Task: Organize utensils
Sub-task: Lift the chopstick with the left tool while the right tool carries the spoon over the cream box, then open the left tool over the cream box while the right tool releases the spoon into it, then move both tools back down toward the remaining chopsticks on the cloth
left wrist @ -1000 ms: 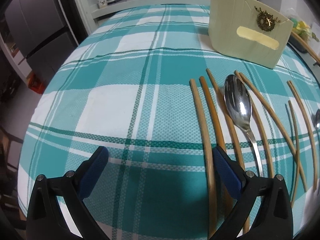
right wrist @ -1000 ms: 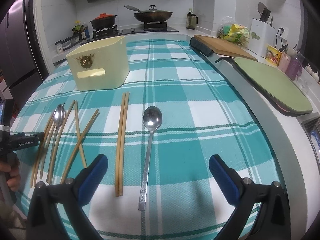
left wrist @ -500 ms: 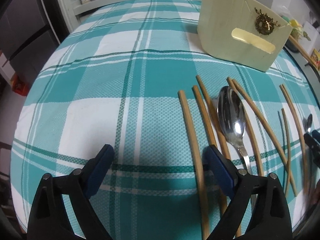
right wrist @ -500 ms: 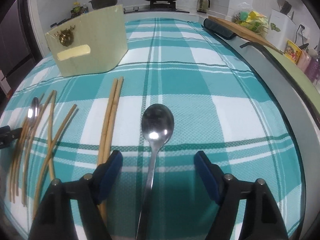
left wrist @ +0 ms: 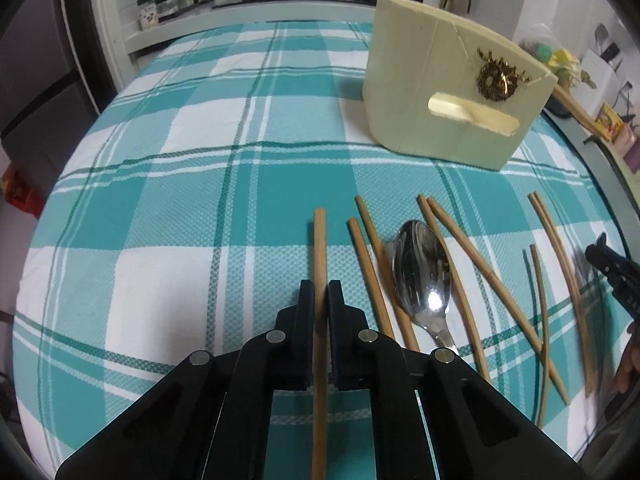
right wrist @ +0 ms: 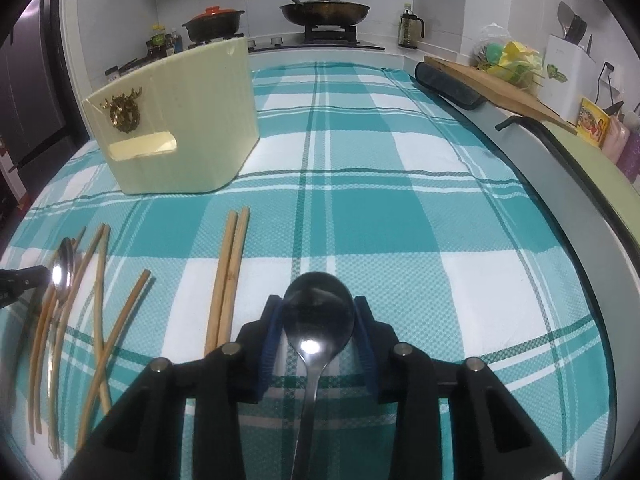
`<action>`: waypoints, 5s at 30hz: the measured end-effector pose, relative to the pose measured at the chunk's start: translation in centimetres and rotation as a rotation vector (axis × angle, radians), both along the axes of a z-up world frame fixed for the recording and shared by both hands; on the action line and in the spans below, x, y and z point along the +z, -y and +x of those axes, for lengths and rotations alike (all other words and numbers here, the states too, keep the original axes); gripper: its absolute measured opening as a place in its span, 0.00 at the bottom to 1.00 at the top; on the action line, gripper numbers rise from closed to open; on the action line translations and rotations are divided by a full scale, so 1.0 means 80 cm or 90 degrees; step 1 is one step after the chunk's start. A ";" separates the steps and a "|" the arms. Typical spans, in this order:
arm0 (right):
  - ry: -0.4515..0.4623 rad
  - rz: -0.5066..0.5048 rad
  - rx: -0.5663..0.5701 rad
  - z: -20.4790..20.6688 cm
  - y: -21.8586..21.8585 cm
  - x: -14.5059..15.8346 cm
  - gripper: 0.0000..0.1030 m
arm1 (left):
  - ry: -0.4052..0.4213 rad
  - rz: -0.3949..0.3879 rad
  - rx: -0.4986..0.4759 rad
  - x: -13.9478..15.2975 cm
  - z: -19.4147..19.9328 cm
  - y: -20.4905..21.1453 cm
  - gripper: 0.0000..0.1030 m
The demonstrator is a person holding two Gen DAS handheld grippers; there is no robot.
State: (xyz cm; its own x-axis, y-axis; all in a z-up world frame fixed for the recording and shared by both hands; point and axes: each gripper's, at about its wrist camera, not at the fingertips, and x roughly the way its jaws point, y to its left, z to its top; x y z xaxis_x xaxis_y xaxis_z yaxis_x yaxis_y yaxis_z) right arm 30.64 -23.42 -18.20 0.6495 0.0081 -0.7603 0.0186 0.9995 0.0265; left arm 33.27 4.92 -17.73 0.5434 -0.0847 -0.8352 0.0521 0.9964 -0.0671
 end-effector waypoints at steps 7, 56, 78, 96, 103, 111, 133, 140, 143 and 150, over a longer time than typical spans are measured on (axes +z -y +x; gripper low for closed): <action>0.076 0.045 0.034 -0.032 -0.005 0.065 0.35 | 0.107 -0.035 0.018 0.080 -0.035 -0.019 0.05; 0.257 0.081 0.149 0.163 -0.064 0.306 0.34 | 0.338 -0.143 -0.009 0.316 0.187 0.039 0.05; 0.185 0.065 0.121 0.188 -0.051 0.253 0.50 | 0.211 -0.079 0.013 0.189 0.194 0.037 0.83; 0.401 0.014 0.085 -0.145 -0.004 0.259 0.88 | 0.204 0.064 -0.014 0.141 -0.124 0.000 1.00; 0.263 0.064 0.086 -0.196 -0.008 0.167 1.00 | 0.135 -0.040 -0.005 0.080 -0.175 0.013 1.00; 0.161 0.017 0.059 -0.237 -0.023 0.081 1.00 | 0.111 -0.024 -0.004 0.037 -0.199 0.043 0.99; 0.101 0.042 0.058 -0.230 -0.035 0.036 0.69 | 0.065 0.000 0.079 -0.008 -0.158 0.014 0.99; 0.085 0.053 0.042 -0.222 -0.024 0.035 0.59 | 0.044 0.046 0.082 -0.026 -0.136 0.017 1.00; 0.070 0.057 0.041 -0.207 -0.016 0.036 0.54 | 0.039 0.037 0.085 -0.027 -0.128 0.012 1.00; -0.009 0.089 0.057 -0.126 0.004 0.014 0.37 | 0.031 0.022 0.079 -0.029 -0.112 0.008 1.00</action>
